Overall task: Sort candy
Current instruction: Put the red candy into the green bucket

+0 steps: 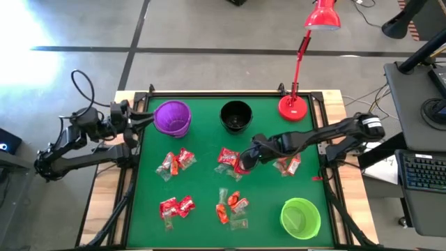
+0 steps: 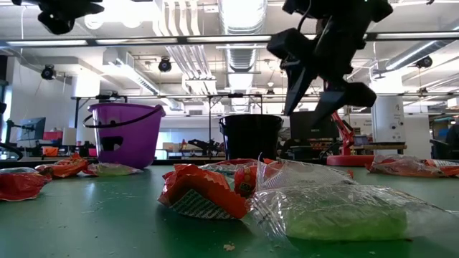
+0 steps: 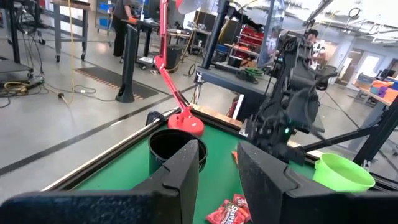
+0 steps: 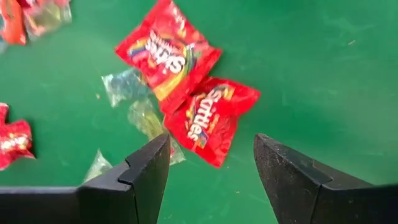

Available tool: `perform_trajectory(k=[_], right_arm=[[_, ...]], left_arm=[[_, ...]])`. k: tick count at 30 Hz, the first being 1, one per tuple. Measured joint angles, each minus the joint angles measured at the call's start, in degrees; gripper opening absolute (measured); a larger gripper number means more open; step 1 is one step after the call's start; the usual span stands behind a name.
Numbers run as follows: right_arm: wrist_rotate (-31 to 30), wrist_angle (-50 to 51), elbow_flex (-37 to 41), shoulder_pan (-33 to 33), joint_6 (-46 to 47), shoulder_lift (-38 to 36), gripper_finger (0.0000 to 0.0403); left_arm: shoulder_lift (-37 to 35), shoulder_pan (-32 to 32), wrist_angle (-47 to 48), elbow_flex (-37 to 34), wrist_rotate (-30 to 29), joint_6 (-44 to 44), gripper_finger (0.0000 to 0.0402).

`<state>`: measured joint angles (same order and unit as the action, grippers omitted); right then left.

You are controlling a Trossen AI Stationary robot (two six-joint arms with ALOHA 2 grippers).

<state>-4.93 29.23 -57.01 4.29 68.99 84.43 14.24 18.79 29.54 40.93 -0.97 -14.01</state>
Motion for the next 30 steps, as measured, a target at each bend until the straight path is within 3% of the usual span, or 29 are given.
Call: perform_trajectory(k=[11,30], right_arm=[[2.99,-5.04,0.00,0.10,1.92,5.92,0.0224],[2.86,-12.02,-0.02,-0.21,0.41,14.39,0.0224]], left_arm=[[-0.11,0.00,0.32,-0.81,0.07,-0.14,0.0094],[-0.15,0.00,0.22,-0.74,0.17,-0.62,0.0094]])
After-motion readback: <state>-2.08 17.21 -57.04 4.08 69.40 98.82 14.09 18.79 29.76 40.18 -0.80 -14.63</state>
